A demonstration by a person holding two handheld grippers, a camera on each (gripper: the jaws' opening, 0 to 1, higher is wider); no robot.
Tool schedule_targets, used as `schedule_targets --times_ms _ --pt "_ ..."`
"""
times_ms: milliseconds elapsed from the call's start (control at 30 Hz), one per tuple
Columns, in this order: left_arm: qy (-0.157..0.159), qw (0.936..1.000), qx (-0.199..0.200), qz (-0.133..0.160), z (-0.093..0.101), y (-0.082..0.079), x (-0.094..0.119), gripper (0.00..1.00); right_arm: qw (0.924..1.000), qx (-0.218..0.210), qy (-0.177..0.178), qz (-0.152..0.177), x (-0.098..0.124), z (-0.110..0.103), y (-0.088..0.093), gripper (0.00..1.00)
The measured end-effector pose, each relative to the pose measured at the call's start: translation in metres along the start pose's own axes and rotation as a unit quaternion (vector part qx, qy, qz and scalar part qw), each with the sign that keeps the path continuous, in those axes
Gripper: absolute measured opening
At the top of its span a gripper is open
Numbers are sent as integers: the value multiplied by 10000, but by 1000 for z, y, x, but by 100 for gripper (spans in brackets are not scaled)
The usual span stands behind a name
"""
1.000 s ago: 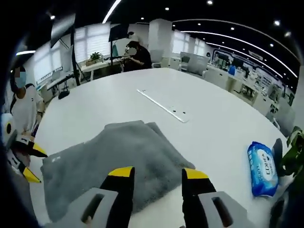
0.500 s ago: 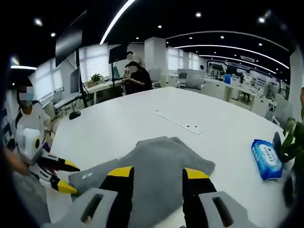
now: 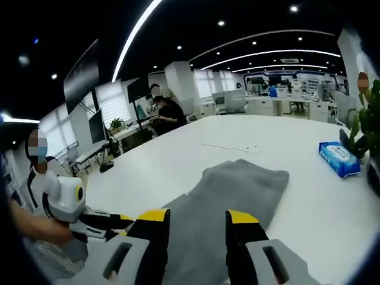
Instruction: Open the folded towel by lifting each exposed corner and separating the folded layers until the towel lies flat within the target outline without major curled edges
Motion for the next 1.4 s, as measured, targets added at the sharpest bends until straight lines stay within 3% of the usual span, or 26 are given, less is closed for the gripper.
schedule_targets --times_ms 267,400,567,700,967,1133,1400 --pt "10 10000 -51 -37 0 1 2 24 9985 -477 121 234 13 -16 27 23" --pt "52 10000 -72 -31 1 -1 6 12 9960 -785 153 389 18 -21 42 17" --pt "88 9999 -109 -64 2 -1 6 9 9969 -761 121 143 18 -23 58 18" --pt "136 9998 -119 -4 4 -4 7 5 9956 -937 -85 39 13 -31 58 18" --pt "488 9986 -49 208 13 -11 8 4 9882 -1451 -485 -97 1 -45 49 31" --pt "766 9959 -353 333 25 -14 9 4 9732 -2178 -742 46 -3 -48 40 36" --pt "1206 9893 -746 345 41 -14 8 4 9655 -2410 -897 -406 -22 -47 36 40"
Point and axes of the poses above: the point that each gripper's makers call its tool centre point, and the gripper's own axes: x roughly backward along the fingers, z roughly to its right, y roughly out of its underside, the point moved 9 cm from there along x, roughly backward along the fingers
